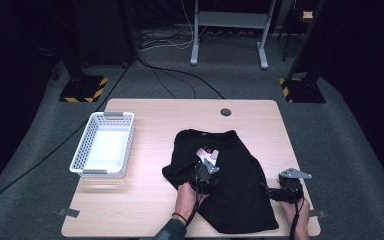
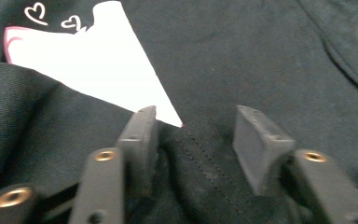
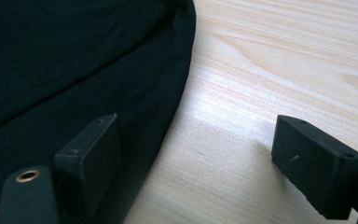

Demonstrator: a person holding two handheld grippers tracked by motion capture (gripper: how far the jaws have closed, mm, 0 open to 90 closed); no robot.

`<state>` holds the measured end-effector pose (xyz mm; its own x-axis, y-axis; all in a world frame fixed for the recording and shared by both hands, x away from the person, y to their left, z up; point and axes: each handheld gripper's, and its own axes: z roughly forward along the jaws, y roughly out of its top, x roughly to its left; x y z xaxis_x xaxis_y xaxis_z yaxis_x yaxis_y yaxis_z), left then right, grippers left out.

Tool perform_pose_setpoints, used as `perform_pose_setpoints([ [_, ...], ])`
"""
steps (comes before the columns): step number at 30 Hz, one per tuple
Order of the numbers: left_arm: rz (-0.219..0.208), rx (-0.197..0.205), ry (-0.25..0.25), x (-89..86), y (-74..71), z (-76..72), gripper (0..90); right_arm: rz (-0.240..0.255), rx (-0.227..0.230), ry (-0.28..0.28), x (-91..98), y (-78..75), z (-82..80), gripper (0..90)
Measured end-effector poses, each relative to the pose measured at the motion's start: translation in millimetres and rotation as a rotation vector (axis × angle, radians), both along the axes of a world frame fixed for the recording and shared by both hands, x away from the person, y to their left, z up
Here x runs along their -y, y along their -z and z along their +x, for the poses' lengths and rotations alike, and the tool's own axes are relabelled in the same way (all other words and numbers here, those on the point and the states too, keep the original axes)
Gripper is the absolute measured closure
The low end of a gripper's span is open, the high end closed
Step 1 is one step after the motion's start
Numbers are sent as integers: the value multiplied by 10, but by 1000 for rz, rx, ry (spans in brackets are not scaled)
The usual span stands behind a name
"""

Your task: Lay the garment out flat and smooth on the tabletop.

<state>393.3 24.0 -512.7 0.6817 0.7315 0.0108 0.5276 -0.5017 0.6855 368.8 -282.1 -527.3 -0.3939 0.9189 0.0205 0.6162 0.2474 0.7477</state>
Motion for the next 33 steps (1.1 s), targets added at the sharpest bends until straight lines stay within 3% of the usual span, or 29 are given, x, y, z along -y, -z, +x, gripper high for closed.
perform_pose_setpoints([
  [6,-18,-2,11,-6,-5,-1,729,0,0,0,0,0,0,151],
  [10,-12,17,13,-32,-4,-49,807,1,1,0,0,0,0,152],
  [33,-80,20,-1,-473,-35,-335,828,-2,1,-1,-2,0,0,155],
])
